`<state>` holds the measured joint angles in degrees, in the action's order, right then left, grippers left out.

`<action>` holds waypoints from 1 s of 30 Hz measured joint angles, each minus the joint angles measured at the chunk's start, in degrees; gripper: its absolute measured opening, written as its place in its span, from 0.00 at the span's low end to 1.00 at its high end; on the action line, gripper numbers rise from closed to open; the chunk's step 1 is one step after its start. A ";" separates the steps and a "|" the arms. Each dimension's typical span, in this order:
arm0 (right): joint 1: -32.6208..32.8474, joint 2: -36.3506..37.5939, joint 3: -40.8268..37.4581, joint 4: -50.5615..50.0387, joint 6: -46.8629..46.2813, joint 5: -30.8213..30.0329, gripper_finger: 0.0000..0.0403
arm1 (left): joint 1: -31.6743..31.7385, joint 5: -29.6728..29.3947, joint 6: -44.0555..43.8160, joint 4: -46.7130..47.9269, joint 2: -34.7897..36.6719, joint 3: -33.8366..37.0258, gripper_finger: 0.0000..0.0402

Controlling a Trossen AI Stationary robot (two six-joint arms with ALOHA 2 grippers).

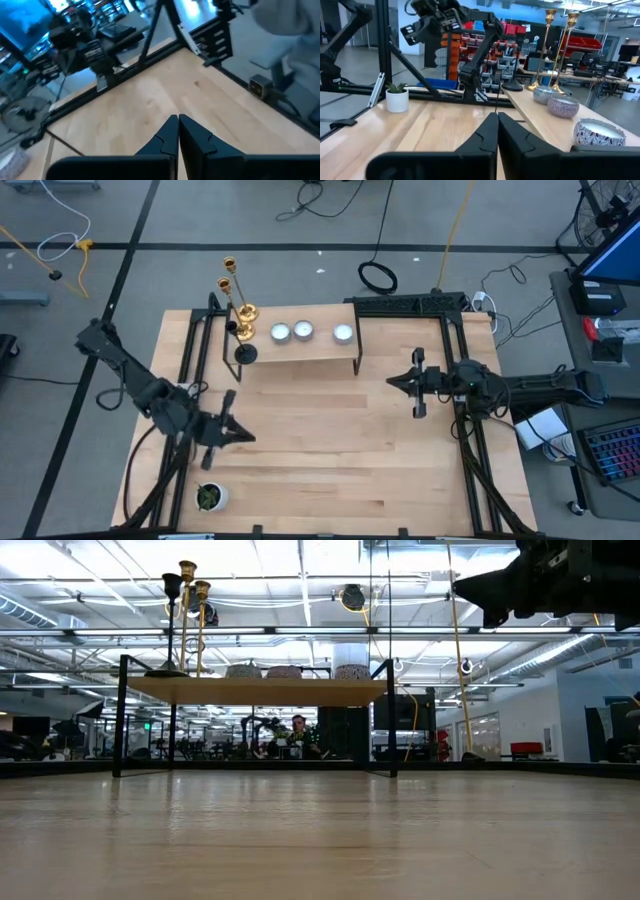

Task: Pick & Place candle stick holders
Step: Return to Home Position

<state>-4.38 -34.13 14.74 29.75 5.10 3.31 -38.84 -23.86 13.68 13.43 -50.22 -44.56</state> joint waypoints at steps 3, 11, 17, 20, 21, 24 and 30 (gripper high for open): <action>0.00 0.18 -0.01 1.72 0.02 0.00 0.00 | 2.71 1.33 0.42 3.64 3.77 0.00 0.05; 0.00 0.55 -0.02 1.47 0.02 -0.01 0.00 | 14.42 7.14 0.17 -1.25 13.36 9.60 0.05; 0.00 0.50 -0.02 0.83 0.04 0.00 0.00 | 22.40 10.95 -0.82 -12.30 20.50 22.36 0.05; 0.00 0.50 -0.02 0.62 0.04 0.00 0.00 | 25.66 13.20 -2.04 -14.59 24.02 26.76 0.05; 0.00 0.50 -0.02 0.38 0.04 0.00 0.00 | 26.53 13.66 -2.36 -15.02 25.28 27.87 0.05; 0.00 0.48 -0.02 -0.97 0.07 -0.01 0.00 | 28.70 13.92 -3.27 -15.35 28.54 30.18 0.05; 0.00 0.48 -1.57 -0.74 1.68 -0.02 0.02 | 32.00 17.09 -1.20 -15.02 32.90 32.68 0.05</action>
<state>-4.38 -33.65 13.17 29.00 6.78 3.29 -6.85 -6.76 12.48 -1.59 -17.32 -11.88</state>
